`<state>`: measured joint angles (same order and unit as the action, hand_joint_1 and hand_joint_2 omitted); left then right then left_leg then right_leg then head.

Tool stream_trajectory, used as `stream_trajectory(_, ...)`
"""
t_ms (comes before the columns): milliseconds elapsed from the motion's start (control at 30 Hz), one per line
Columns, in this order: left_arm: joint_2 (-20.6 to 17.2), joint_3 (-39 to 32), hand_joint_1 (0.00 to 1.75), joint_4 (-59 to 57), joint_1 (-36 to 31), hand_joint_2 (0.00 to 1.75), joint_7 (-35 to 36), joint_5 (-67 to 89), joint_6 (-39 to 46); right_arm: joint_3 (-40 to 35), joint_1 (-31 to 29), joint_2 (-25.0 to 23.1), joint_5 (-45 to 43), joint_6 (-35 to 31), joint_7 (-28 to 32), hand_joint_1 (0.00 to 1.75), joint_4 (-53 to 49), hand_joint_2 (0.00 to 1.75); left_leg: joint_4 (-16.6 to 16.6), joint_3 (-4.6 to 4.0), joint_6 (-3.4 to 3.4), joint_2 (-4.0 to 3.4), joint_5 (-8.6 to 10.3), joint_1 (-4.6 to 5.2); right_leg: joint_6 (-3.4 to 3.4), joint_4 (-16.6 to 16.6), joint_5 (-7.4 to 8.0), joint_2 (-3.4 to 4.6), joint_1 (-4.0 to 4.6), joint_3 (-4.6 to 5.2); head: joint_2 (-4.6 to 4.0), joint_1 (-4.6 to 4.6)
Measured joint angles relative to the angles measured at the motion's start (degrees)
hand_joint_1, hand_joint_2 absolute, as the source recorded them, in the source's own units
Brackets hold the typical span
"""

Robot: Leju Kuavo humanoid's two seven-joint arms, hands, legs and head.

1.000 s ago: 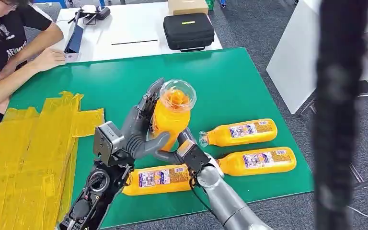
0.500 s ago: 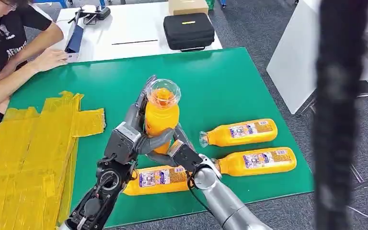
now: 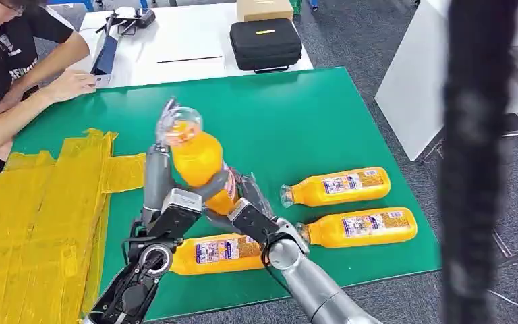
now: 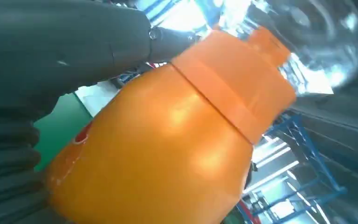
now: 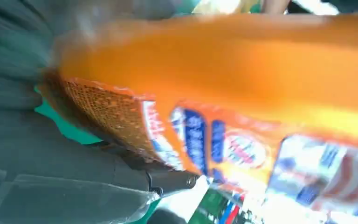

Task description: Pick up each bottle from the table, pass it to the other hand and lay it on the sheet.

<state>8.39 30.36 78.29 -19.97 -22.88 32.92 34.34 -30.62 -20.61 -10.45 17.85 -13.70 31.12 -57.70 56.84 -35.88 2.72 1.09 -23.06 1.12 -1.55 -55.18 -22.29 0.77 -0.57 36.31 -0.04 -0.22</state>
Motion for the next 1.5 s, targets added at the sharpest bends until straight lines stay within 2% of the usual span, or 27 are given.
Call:
stream_trajectory(33, -0.17, -0.71, 0.00, 0.00, 0.18, 1.75, -0.04, -0.76, -0.45, -0.13, 0.00, 0.20, 0.35, -0.94, -0.15, 1.75, -0.18, 1.75, 0.00, 0.00, 0.00, 0.00, 0.00, 0.00, 0.00, 0.00, 0.00, 0.00, 0.00, 0.00, 0.00, -0.02)
stream_trajectory(67, -0.29, -1.22, 0.38, 0.00, 0.35, 1.75, -0.20, -1.86, -1.38, -0.15, 0.03, 0.33, 0.72, -1.67, -0.29, 1.75, -0.26, 1.75, 0.00, 0.00, 0.00, -0.01, 0.00, 0.00, 0.00, 0.00, 0.00, 0.01, 0.00, 0.00, 0.00, -0.02)
stream_trajectory(100, -0.39, -1.85, 1.26, -0.07, 0.53, 1.75, -0.28, -2.89, -2.36, -0.15, 0.09, 0.46, 1.01, -2.54, -0.42, 1.75, -0.31, 1.75, 0.00, 0.00, 0.00, -0.02, 0.00, 0.00, 0.00, 0.00, 0.00, 0.01, 0.00, 0.00, 0.00, 0.00)
stream_trajectory(133, -0.48, -2.33, 1.75, -0.13, 0.72, 1.75, -0.39, -3.84, -3.49, -0.15, 0.20, 0.63, 1.29, -3.18, -0.46, 1.75, -0.35, 1.75, 0.00, 0.00, 0.00, -0.01, 0.00, 0.00, 0.00, 0.00, 0.00, 0.01, 0.00, 0.00, 0.00, -0.02)
stream_trajectory(200, -0.66, -3.06, 1.62, -0.26, 0.89, 1.75, -0.70, -5.38, -5.71, -0.15, 0.31, 0.85, 1.88, -4.29, -0.50, 1.75, -0.44, 1.75, 0.00, 0.00, 0.00, 0.00, 0.00, 0.00, 0.00, 0.00, 0.00, 0.00, -0.01, 0.00, 0.00, -0.02)
stream_trajectory(233, -0.70, -3.26, 1.71, -0.26, 0.90, 1.75, -0.77, -6.21, -6.96, -0.15, 0.31, 0.92, 2.12, -4.56, -0.50, 1.75, -0.44, 1.75, 0.00, 0.00, 0.00, 0.01, 0.00, 0.00, 0.00, 0.00, 0.00, 0.00, -0.01, 0.00, 0.00, 0.00)
stream_trajectory(367, -0.74, -4.26, 1.75, -0.26, 0.97, 1.75, -0.57, -11.24, -13.14, -0.11, 0.33, 1.05, 3.22, -5.95, -0.63, 1.75, -0.50, 1.75, 0.00, 0.00, 0.00, -0.01, 0.00, 0.01, 0.00, 0.00, 0.00, 0.01, -0.01, 0.00, 0.00, 0.00)
stream_trajectory(700, -1.01, -6.36, 1.75, -0.77, 0.86, 1.75, -0.07, -20.20, -23.35, -0.02, 0.41, 1.07, 4.40, -6.76, -0.70, 1.75, -0.57, 1.75, 0.00, 0.00, 0.00, -0.01, 0.00, 0.00, 0.00, 0.00, 0.00, 0.01, 0.00, 0.01, 0.00, 0.00)
stream_trajectory(933, -0.92, -7.82, 1.75, -1.11, 0.90, 1.75, -0.63, -25.29, -27.08, 0.18, 0.58, 1.05, 5.01, -6.87, -0.85, 1.75, -0.57, 1.75, 0.00, 0.00, 0.00, -0.01, 0.00, 0.00, 0.00, 0.00, 0.00, 0.01, -0.01, 0.01, 0.00, 0.00)
stream_trajectory(1233, -0.70, -8.94, 1.75, -1.14, 1.03, 1.75, -0.66, -27.01, -27.74, 0.18, 0.57, 1.03, 5.16, -7.07, -0.98, 1.75, -0.57, 1.75, 0.00, 0.00, 0.00, -0.01, 0.00, 0.01, 0.00, 0.00, 0.00, 0.01, -0.01, 0.01, 0.00, -0.02)
stream_trajectory(1267, -0.68, -8.96, 1.75, -1.14, 1.05, 1.75, -0.66, -27.15, -27.74, 0.18, 0.57, 1.00, 5.23, -7.11, -1.05, 1.41, -0.57, 1.75, 0.00, 0.00, 0.00, -0.01, 0.00, 0.00, 0.00, 0.00, 0.00, 0.01, 0.00, 0.01, 0.00, 0.00)
stream_trajectory(1300, -0.61, -9.00, 1.75, -1.14, 1.07, 1.75, -0.68, -27.45, -27.74, 0.18, 0.57, 1.00, 5.27, -7.18, -1.12, 0.02, -0.57, 1.75, 0.00, 0.00, 0.00, -0.01, 0.00, 0.00, 0.00, 0.00, 0.00, 0.01, 0.00, 0.01, 0.00, -0.02)
stream_trajectory(1500, -0.22, -11.19, 1.75, -1.53, 0.95, 1.75, -1.22, -29.81, -25.88, 0.22, 1.34, 0.94, 6.10, -8.38, -1.09, 0.00, -2.27, 1.75, 0.00, 0.01, 0.00, -0.05, 0.00, 0.00, 0.00, 0.00, 0.00, 0.02, 0.00, 0.03, 0.00, 0.00)
